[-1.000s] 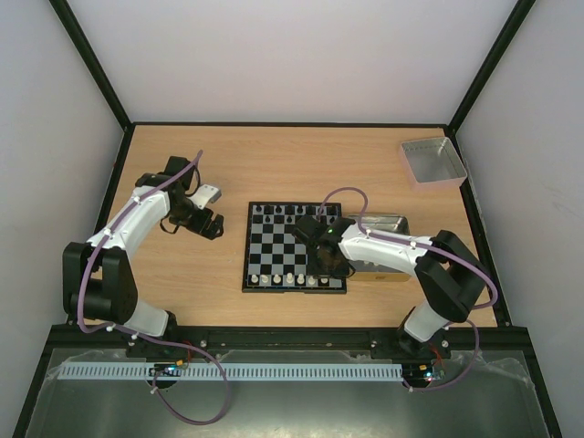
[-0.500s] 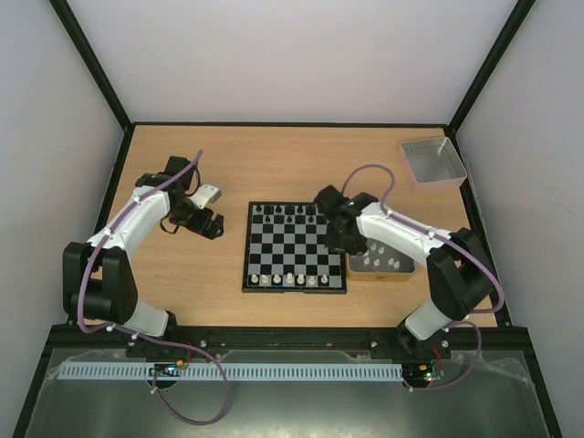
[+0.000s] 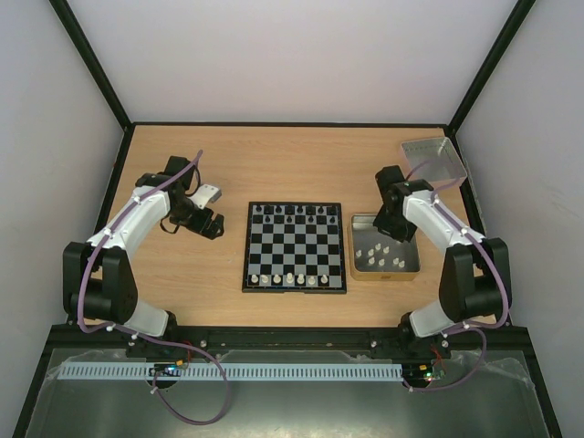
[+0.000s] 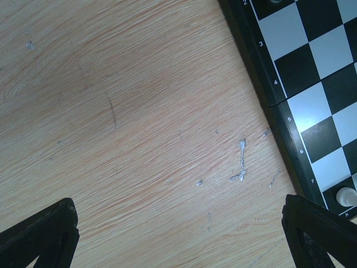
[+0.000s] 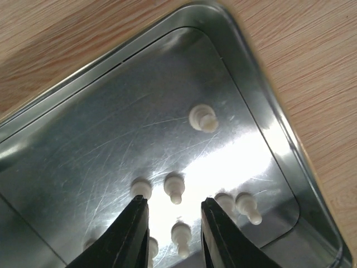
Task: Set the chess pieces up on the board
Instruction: Pick up the chess piece from the storage box.
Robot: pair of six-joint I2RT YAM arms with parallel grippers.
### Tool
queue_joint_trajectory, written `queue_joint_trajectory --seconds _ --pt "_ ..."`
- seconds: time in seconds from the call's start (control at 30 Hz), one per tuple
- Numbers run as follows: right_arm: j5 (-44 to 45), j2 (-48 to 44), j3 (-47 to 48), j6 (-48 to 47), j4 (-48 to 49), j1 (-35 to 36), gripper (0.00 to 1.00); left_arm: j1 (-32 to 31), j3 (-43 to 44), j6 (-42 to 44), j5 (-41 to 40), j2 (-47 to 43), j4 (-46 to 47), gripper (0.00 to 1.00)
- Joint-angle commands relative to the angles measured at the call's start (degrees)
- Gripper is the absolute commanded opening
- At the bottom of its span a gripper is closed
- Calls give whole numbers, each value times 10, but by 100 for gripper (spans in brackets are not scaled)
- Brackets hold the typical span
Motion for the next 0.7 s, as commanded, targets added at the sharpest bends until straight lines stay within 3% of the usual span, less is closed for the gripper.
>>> queue_joint_trajectory --seconds 0.0,0.3,0.67 --pt "8 17 2 -12 -1 -28 26 -3 -4 -6 9 8 2 99" --pt "-10 47 -2 -12 34 -90 26 -3 -2 -6 8 9 0 99" --pt "-37 72 -17 -18 68 -113 26 -3 -1 -7 8 13 2 99"
